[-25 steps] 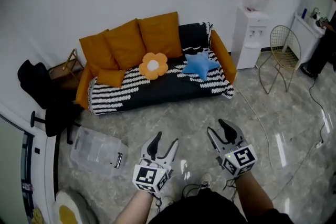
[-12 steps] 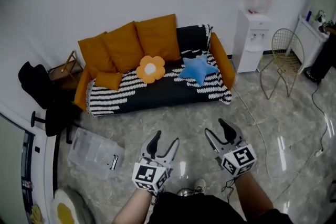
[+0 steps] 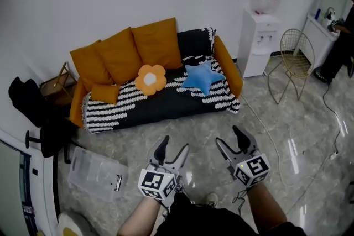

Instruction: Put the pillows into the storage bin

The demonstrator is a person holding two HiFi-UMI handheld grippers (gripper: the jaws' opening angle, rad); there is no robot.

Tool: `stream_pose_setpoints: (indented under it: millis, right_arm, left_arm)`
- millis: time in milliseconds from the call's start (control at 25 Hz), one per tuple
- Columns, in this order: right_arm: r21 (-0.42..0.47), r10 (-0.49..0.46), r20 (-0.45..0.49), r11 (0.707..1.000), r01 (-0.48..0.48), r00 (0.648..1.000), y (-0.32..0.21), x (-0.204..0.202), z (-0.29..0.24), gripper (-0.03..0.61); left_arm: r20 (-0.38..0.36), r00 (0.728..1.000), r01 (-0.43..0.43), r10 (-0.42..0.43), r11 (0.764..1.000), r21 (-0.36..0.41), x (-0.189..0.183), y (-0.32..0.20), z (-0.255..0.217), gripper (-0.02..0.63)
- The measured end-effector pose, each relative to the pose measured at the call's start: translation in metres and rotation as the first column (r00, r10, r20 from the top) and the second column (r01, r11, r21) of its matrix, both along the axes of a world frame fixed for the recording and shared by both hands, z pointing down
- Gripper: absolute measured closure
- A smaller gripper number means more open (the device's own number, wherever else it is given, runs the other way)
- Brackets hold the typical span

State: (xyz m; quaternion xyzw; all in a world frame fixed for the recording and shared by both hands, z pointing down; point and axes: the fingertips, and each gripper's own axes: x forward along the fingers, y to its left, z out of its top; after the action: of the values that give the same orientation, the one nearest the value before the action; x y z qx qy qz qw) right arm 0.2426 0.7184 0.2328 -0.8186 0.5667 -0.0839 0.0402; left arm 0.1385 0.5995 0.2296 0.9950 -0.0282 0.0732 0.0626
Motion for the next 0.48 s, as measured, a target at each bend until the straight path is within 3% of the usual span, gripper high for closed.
stream_pose_setpoints:
  millis: [480]
  right_arm:
    - [-0.012, 0.152, -0.004, 0.988, -0.152, 0.988, -0.093, 0.024, -0.002, 0.254]
  left_arm:
    - [-0.042, 0.99, -0.138, 0.137, 0.99, -0.017, 0.042, -0.114, -0.001, 0.331]
